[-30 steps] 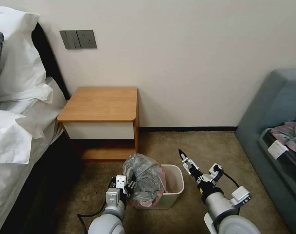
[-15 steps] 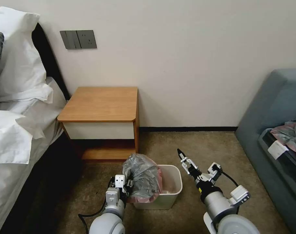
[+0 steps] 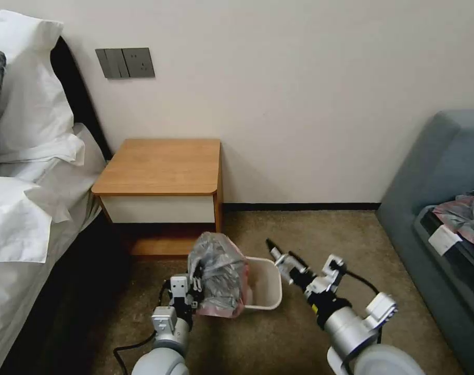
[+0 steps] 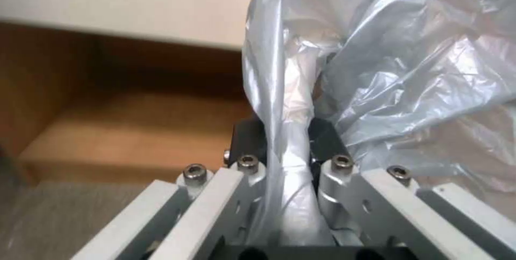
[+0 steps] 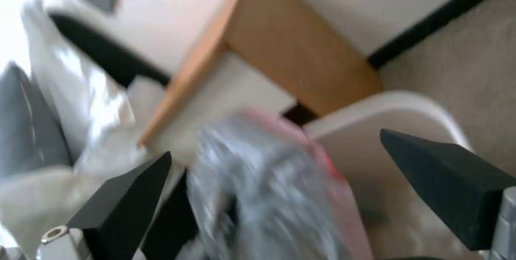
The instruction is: Pick up the garbage bag from the table and place it over the trash can.
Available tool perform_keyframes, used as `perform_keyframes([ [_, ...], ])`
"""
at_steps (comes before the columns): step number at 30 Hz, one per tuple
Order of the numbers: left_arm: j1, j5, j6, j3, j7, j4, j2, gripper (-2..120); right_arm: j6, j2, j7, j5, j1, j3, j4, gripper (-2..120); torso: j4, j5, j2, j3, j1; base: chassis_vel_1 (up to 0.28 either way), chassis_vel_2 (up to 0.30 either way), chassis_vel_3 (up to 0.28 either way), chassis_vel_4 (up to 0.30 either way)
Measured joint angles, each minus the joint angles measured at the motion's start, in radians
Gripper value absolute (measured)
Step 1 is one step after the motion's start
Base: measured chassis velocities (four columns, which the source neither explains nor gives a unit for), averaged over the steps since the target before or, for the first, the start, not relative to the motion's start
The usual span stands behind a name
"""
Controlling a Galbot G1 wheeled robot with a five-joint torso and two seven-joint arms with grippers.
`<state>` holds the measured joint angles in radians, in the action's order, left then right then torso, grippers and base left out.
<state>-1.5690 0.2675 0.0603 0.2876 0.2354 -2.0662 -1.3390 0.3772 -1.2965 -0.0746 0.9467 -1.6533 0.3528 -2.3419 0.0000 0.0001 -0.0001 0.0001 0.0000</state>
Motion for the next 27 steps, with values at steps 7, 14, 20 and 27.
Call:
perform_keyframes([
  [7,-0.013,0.011,-0.072,0.037,-0.074,-0.035,0.011,6,0.034,0.034,0.036,-0.033,0.051,-0.069,0.033,100,0.0001,-0.0001,0.000,0.000,0.000,0.000,0.000,0.000,0.000],
  [14,-0.008,0.015,-0.123,0.043,-0.144,-0.036,0.023,6,0.015,0.033,0.077,-0.113,0.105,-0.091,0.058,100,-0.0001,-0.0002,0.000,0.000,0.000,0.000,0.000,0.000,0.000],
  [20,-0.015,0.014,-0.146,0.041,-0.161,-0.032,0.021,6,0.007,0.022,0.067,-0.118,0.133,-0.105,0.072,100,0.0000,-0.0001,0.000,0.000,0.000,0.000,0.000,0.000,0.000],
  [27,-0.011,0.026,-0.171,0.039,-0.183,-0.023,0.019,6,-0.002,0.022,0.048,-0.106,0.168,-0.111,0.105,100,0.0001,-0.0001,0.000,0.000,0.000,0.000,0.000,0.000,0.000],
])
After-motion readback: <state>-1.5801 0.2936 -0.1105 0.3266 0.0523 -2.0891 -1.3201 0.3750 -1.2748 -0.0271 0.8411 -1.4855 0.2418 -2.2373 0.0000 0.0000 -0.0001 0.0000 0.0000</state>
